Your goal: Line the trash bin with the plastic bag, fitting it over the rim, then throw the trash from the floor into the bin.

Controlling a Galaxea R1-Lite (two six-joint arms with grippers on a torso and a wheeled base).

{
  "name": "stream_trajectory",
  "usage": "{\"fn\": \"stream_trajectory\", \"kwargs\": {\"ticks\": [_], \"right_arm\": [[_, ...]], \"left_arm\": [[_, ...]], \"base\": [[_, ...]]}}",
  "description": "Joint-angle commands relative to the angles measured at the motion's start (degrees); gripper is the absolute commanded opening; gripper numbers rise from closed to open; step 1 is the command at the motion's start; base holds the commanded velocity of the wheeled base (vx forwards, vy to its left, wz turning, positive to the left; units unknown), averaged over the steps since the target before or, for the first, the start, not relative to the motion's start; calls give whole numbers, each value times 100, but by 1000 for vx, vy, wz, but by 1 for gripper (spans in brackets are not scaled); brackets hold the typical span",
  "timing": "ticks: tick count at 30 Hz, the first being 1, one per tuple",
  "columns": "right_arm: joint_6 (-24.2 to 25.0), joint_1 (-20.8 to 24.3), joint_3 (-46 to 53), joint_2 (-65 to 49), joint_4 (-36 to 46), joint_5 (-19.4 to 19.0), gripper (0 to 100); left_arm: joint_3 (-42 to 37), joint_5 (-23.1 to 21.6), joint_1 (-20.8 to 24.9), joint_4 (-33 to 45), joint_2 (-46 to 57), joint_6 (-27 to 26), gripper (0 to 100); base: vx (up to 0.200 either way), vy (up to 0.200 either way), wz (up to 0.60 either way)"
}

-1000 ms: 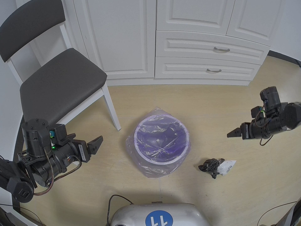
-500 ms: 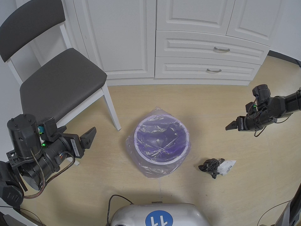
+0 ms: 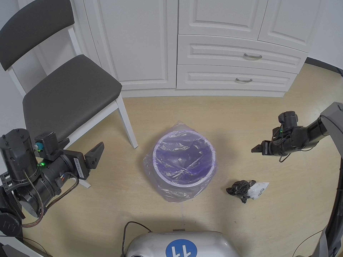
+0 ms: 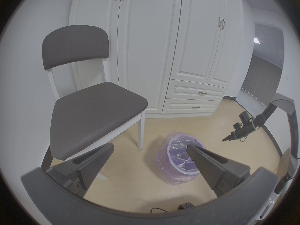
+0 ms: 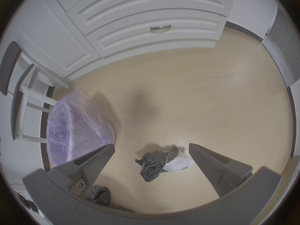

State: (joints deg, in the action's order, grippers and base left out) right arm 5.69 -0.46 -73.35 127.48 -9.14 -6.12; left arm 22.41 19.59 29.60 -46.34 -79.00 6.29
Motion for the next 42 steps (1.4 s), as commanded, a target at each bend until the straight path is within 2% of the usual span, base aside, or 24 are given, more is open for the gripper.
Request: {"fn": "stream_trajectory", "kwargs": {"ticks": [1, 7, 20, 27, 32, 35, 39, 42], "right_arm": [[2, -50, 58, 392, -44, 67, 100], [-86, -191, -13, 664, -53, 322, 100], [-33, -428, -839, 1974, -9, 146, 100], [55, -419, -1120, 2150, 185, 137, 100], [107, -419, -1691, 2290, 923, 137, 100], [371, -358, -2377, 2493, 1521, 129, 100], [802, -182, -3915, 3398, 2233, 331, 100], [819, -156, -4124, 3538, 2839, 471, 100]], "left_arm": [[-17, 19, -7, -7, 86, -14, 100], [-8, 150, 2, -7, 77, -23, 100], [-17, 150, 2, -7, -2, -31, 100], [-8, 142, 2, -7, -46, -23, 100], [1, 142, 2, -7, -46, -23, 100], [36, 150, -16, -7, -46, -23, 100], [80, 150, -95, -16, -11, -23, 100], [71, 150, -95, -16, 25, -31, 100]], "base": [[0, 0, 0], [0, 0, 0], [0, 0, 0], [0, 0, 0], [0, 0, 0], [0, 0, 0], [0, 0, 0], [0, 0, 0]]}}
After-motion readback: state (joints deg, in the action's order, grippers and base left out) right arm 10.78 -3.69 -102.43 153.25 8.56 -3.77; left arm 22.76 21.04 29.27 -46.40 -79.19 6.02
